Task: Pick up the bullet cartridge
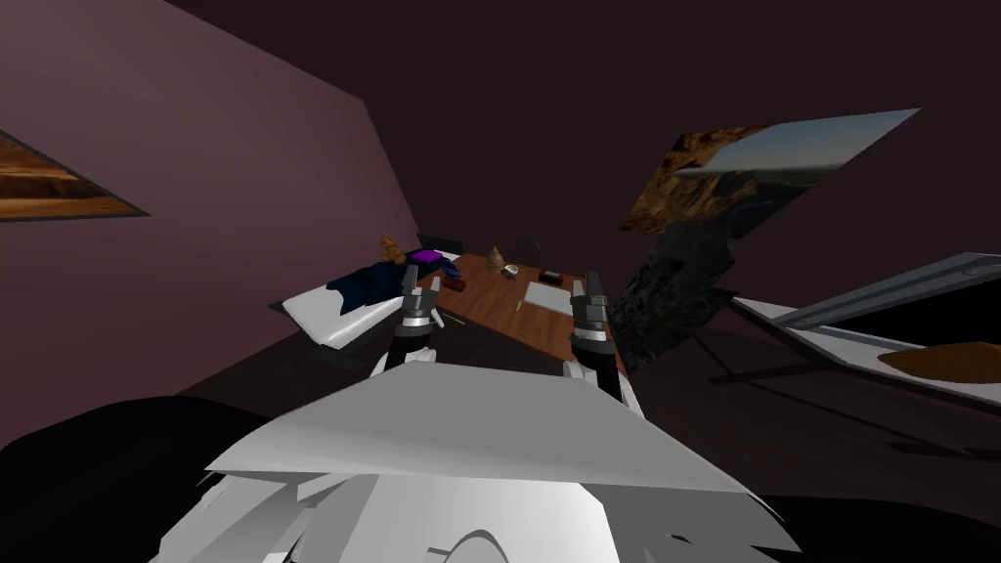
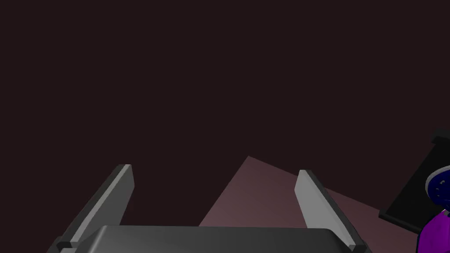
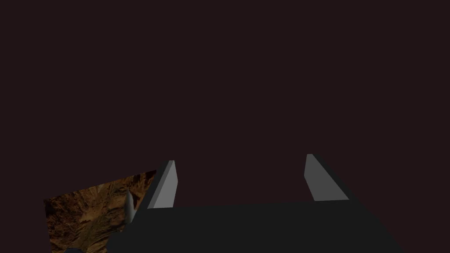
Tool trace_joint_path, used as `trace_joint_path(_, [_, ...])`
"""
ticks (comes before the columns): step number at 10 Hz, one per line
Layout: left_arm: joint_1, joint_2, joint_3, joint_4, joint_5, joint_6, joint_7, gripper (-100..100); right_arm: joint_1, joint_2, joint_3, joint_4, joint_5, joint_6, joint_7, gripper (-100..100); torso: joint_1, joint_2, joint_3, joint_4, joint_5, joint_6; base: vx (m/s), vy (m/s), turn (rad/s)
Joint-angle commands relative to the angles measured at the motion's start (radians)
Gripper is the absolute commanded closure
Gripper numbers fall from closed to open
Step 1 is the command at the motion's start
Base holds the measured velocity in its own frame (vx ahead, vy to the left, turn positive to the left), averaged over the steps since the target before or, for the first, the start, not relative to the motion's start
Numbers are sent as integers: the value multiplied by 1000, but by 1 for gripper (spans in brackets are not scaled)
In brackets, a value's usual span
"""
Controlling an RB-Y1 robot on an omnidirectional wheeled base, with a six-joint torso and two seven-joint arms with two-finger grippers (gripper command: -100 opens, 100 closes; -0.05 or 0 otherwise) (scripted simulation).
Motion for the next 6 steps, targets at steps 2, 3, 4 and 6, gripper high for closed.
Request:
trace_joint_path(2, [0,0,0,0,0,0,0,0,14,-56,-4,4,41,-1,-6,-100,0,1,0,0,0,-1,-26,8,235])
trace_joint_path(3, [0,0,0,0,0,0,0,0,21,-78,-5,7,61,-1,-9,-100,0,2,1,0,0,0,-37,6,216])
trace_joint_path(4, [0,0,0,0,0,0,0,0,28,-101,-7,10,85,-2,-12,-100,0,2,1,1,0,0,-37,11,209])
trace_joint_path(6, [0,0,0,0,0,0,0,0,46,-153,-9,20,142,-1,-17,-100,1,3,2,1,0,-1,-42,18,318])
